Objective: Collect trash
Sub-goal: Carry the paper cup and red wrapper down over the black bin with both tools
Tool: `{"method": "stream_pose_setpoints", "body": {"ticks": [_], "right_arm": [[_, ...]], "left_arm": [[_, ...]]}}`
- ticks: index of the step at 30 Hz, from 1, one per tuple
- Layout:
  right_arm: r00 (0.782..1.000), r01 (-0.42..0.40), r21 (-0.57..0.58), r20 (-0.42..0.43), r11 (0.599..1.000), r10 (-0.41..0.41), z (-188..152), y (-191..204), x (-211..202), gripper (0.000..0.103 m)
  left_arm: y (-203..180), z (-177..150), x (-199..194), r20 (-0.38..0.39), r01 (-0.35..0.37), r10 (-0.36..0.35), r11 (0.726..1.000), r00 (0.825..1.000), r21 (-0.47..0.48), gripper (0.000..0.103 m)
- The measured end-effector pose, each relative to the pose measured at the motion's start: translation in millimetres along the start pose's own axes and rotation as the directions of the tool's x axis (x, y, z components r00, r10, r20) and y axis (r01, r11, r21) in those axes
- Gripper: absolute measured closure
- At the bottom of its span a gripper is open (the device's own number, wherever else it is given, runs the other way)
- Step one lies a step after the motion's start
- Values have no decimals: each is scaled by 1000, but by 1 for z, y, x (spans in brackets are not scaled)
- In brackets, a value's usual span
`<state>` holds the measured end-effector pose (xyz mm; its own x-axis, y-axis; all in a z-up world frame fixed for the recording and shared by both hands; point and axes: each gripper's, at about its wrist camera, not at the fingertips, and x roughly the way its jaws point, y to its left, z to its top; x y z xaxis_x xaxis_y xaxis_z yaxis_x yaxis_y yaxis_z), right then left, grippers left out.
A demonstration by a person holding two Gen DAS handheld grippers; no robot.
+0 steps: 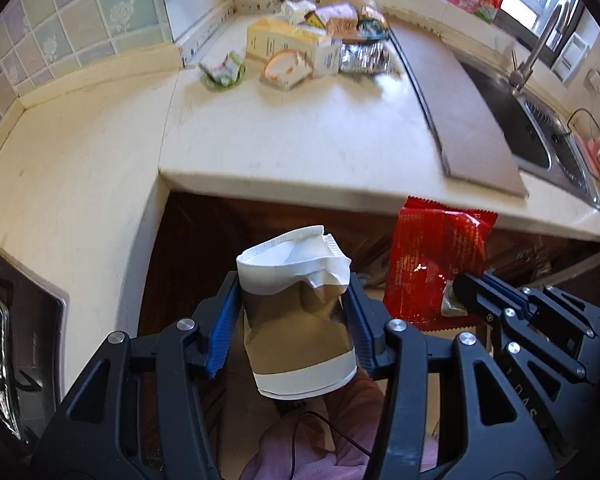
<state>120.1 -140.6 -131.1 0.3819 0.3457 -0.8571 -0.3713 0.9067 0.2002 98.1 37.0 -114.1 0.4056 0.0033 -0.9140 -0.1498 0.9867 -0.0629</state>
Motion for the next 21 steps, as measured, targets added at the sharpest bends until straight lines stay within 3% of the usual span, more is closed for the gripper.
{"method": "stream_pose_setpoints", "body": {"ticks": [9, 21], "right_arm": [[988, 0, 36, -151, 999, 5, -64, -2, 60, 96], [961, -13, 45, -276, 999, 25, -127, -33, 193, 96]], "left_arm": [[4, -51, 69, -119, -19, 19, 1000, 993, 3, 56], [6, -114, 201, -193, -76, 64, 995, 979, -58, 56]]}}
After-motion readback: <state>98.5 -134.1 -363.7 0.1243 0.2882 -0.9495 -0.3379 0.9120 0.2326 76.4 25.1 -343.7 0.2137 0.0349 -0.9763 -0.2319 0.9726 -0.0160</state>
